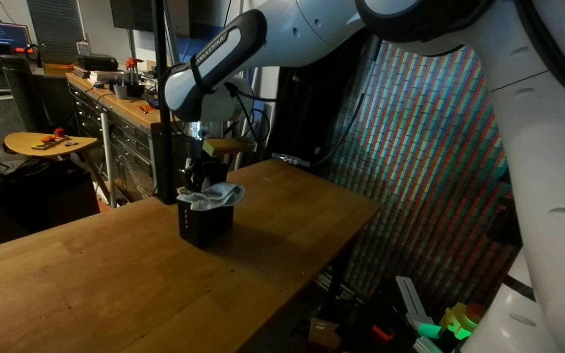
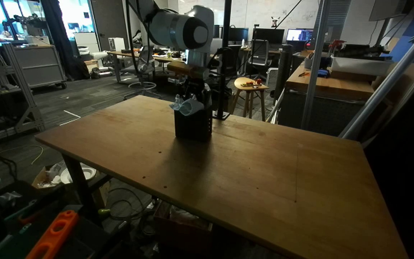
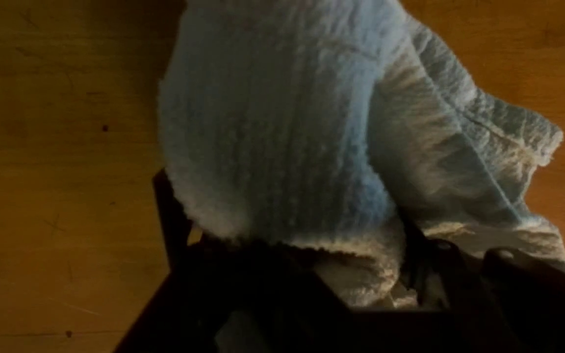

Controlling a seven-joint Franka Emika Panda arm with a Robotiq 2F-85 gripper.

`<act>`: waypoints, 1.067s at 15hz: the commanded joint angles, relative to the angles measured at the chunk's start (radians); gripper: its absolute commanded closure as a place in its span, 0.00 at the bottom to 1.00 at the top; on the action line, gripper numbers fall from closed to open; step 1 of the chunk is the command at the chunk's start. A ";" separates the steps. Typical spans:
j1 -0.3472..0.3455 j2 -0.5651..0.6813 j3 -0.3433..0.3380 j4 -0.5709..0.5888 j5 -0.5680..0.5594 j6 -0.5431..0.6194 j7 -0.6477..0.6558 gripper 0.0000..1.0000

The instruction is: Pick up the white towel from the table and put in the black object.

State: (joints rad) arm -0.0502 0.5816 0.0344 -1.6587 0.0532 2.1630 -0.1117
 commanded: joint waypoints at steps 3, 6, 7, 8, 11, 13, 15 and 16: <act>0.051 -0.142 -0.005 -0.082 -0.003 -0.047 0.106 0.07; 0.081 -0.186 -0.006 -0.094 -0.013 -0.072 0.161 0.00; 0.091 -0.196 -0.008 -0.094 -0.020 -0.083 0.180 0.00; 0.099 -0.205 -0.009 -0.095 -0.025 -0.091 0.195 0.00; 0.116 -0.218 -0.009 -0.084 -0.040 -0.112 0.224 0.34; 0.123 -0.219 -0.011 -0.074 -0.060 -0.124 0.234 0.49; 0.127 -0.216 -0.015 -0.064 -0.085 -0.129 0.244 0.65; 0.127 -0.214 -0.018 -0.061 -0.097 -0.132 0.246 0.73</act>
State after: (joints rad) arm 0.0625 0.3847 0.0325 -1.7307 -0.0034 2.0621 0.1069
